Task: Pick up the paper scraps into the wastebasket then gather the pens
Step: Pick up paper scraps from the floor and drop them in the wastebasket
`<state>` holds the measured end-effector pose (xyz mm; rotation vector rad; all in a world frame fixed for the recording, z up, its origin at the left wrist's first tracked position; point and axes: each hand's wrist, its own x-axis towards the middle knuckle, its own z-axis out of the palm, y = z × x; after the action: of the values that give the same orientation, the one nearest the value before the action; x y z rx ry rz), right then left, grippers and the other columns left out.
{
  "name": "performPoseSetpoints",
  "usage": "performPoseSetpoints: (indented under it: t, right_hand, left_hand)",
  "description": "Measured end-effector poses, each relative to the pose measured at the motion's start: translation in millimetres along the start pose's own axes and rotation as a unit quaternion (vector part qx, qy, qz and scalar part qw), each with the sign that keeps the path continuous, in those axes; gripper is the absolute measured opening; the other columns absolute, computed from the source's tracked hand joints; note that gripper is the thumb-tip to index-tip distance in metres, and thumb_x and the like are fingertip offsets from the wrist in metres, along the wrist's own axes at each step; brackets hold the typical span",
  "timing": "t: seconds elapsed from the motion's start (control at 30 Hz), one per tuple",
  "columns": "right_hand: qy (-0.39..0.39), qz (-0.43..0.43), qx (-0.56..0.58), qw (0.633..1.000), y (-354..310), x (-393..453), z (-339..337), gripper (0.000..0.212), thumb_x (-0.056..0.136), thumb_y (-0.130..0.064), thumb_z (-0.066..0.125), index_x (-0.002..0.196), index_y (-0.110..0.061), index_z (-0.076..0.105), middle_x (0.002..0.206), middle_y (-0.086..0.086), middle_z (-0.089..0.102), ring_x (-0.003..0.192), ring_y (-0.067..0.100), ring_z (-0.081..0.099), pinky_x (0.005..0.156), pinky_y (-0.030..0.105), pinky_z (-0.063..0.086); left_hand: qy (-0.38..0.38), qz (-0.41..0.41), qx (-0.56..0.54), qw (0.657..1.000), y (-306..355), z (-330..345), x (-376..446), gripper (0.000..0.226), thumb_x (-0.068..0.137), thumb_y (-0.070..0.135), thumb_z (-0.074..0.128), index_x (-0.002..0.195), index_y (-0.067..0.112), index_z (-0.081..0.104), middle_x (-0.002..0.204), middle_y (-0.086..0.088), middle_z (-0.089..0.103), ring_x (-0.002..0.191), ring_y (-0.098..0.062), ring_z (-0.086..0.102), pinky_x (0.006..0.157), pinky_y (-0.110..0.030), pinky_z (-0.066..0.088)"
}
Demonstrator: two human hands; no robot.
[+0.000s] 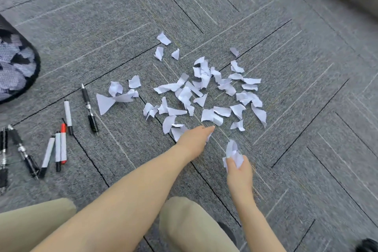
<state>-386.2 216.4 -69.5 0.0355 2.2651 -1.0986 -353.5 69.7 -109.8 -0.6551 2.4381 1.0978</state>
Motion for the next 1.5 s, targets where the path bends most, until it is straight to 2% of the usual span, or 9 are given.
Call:
performPoseSetpoints:
  t: [0.2,0.5,0.63,0.73,0.83,1.0,1.13,1.37,1.5]
  right_hand:
    - [-0.021,-0.008,-0.010,1.000,-8,0,4,0.007,0.094,-0.017,0.048,0.088,-0.019,0.052,0.084,0.005,0.056,0.069,0.016,0.048,0.061,0.029,0.040]
    - [-0.033,-0.030,-0.014,0.999,-23,3,17,0.007,0.094,-0.015,0.048,0.100,-0.013,0.050,0.087,0.002,0.056,0.074,0.014,0.051,0.061,0.026,0.040]
    - [-0.036,-0.055,-0.017,0.998,-37,6,22,0.003,0.095,-0.020,0.048,0.095,-0.018,0.050,0.086,0.002,0.058,0.074,0.014,0.051,0.063,0.026,0.040]
    - [-0.046,-0.098,-0.026,0.994,-75,15,34,0.009,0.094,-0.022,0.047,0.088,-0.016,0.048,0.076,0.002,0.050,0.067,0.018,0.044,0.058,0.028,0.034]
    - [-0.074,-0.167,-0.022,0.983,-138,16,53,0.009,0.094,-0.025,0.047,0.087,-0.020,0.047,0.076,-0.003,0.051,0.067,0.014,0.046,0.059,0.026,0.035]
    - [-0.139,-0.320,0.001,0.937,-243,-17,109,0.020,0.094,-0.020,0.049,0.076,-0.017,0.042,0.066,-0.004,0.041,0.049,0.002,0.034,0.046,0.013,0.032]
    - [-0.229,-0.396,0.014,0.889,-304,-64,176,0.022,0.094,-0.017,0.049,0.075,-0.016,0.038,0.067,0.002,0.039,0.053,0.007,0.032,0.046,0.015,0.031]
    - [-0.294,-0.520,0.040,0.801,-388,-169,291,0.023,0.094,-0.018,0.048,0.074,-0.020,0.037,0.065,-0.009,0.040,0.051,0.003,0.034,0.053,0.018,0.033]
    - [-0.246,-0.563,-0.232,0.754,-390,-175,343,0.013,0.093,-0.024,0.042,0.082,-0.019,0.038,0.075,-0.007,0.048,0.070,0.019,0.048,0.087,0.039,0.028]
  left_hand:
    - [0.018,0.014,-0.021,1.000,-1,0,0,0.054,0.081,-0.017,0.036,0.124,0.016,0.041,0.111,-0.016,0.057,0.091,-0.035,0.060,0.078,-0.049,0.053]
    - [0.006,0.017,-0.070,0.997,-4,-8,3,0.030,0.088,-0.007,0.038,0.111,0.007,0.052,0.106,-0.015,0.060,0.097,-0.031,0.058,0.079,-0.040,0.046]
    - [0.103,-0.037,-0.225,0.968,8,-37,1,0.008,0.090,0.008,0.045,0.084,0.012,0.046,0.079,-0.004,0.051,0.066,-0.019,0.047,0.053,-0.029,0.036]
    - [0.182,-0.027,-0.321,0.929,18,-96,2,0.012,0.088,0.011,0.050,0.080,0.014,0.041,0.073,-0.001,0.045,0.058,-0.015,0.038,0.051,-0.028,0.031]
    - [0.285,-0.004,-0.387,0.877,17,-178,-12,0.009,0.086,0.013,0.055,0.081,0.012,0.047,0.074,-0.004,0.049,0.064,-0.021,0.045,0.058,-0.033,0.043]
    - [0.458,0.042,-0.550,0.697,-23,-326,-89,0.020,0.088,0.006,0.059,0.074,0.016,0.048,0.072,0.002,0.050,0.058,-0.008,0.049,0.054,-0.023,0.045]
    - [0.592,0.058,-0.510,0.621,-84,-385,-183,0.024,0.088,0.004,0.059,0.073,0.020,0.050,0.070,0.006,0.052,0.052,-0.002,0.050,0.048,-0.015,0.043]
    - [0.660,-0.122,-0.324,0.667,-173,-386,-283,0.024,0.081,0.008,0.059,0.069,0.023,0.046,0.059,0.007,0.056,0.065,-0.020,0.052,0.065,-0.034,0.048]
    - [0.615,-0.252,-0.186,0.724,-202,-365,-294,0.007,0.084,0.011,0.051,0.084,0.014,0.058,0.082,-0.009,0.067,0.083,-0.030,0.058,0.069,-0.033,0.043]
